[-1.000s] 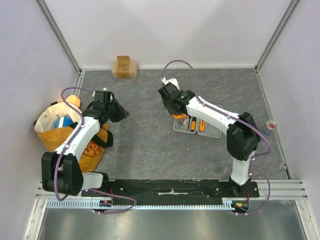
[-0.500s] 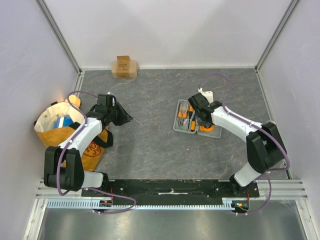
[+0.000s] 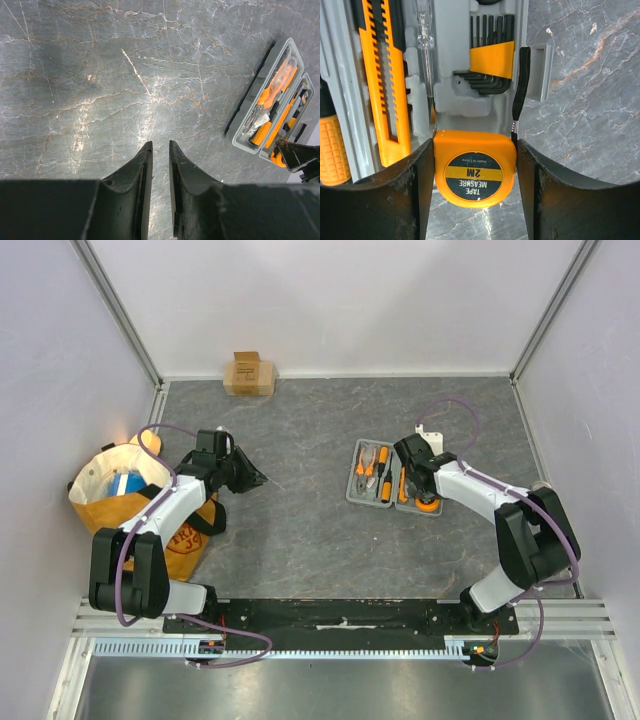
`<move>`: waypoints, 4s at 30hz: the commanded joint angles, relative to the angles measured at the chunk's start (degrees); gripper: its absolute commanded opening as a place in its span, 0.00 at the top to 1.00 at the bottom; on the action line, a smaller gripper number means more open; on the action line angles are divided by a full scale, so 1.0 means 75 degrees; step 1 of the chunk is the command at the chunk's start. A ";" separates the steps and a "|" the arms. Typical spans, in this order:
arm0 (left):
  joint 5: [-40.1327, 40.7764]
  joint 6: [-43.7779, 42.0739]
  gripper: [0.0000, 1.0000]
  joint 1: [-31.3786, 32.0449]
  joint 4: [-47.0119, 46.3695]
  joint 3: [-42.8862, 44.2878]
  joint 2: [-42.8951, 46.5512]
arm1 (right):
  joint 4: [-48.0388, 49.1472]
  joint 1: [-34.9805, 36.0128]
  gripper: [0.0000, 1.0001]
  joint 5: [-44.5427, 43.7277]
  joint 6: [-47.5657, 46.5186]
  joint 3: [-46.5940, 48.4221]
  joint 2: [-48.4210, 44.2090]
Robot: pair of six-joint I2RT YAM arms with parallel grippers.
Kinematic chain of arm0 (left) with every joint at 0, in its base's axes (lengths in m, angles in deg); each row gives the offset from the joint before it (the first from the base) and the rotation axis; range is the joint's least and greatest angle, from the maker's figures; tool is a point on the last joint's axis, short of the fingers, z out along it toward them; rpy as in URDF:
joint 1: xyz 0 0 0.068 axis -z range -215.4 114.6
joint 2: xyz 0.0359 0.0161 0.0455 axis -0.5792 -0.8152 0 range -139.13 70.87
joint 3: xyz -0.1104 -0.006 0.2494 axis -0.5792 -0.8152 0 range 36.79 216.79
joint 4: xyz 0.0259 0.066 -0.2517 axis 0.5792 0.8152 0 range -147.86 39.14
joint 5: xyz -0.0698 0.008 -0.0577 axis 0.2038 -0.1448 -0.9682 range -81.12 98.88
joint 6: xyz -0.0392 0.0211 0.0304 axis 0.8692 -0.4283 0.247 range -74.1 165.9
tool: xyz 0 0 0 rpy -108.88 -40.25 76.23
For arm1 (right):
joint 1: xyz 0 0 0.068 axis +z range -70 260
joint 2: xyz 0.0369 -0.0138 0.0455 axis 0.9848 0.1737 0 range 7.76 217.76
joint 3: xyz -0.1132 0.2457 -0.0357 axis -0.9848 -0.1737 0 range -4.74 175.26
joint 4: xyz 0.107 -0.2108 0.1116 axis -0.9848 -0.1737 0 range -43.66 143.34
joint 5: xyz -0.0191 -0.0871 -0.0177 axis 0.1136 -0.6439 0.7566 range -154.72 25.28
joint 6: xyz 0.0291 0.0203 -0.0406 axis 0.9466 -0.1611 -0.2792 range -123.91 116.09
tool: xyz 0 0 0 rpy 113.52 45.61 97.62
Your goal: Pack the tool kit
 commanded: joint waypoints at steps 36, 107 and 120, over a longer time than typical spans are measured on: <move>-0.0272 -0.0191 0.76 -0.0025 -0.0307 -0.0114 -0.0028 | -0.0241 -0.0242 0.42 0.0999 -0.0086 0.0070 -0.0671; -0.1374 -0.0976 0.53 0.3338 -0.0156 0.4034 -0.5089 | 0.0320 -0.0347 0.72 0.1187 0.0946 -0.0751 -0.0589; -0.0320 -0.1106 0.46 0.3631 0.0969 0.4772 -0.5640 | 0.0977 -0.0371 0.74 0.1117 0.0734 -0.0973 -0.0577</move>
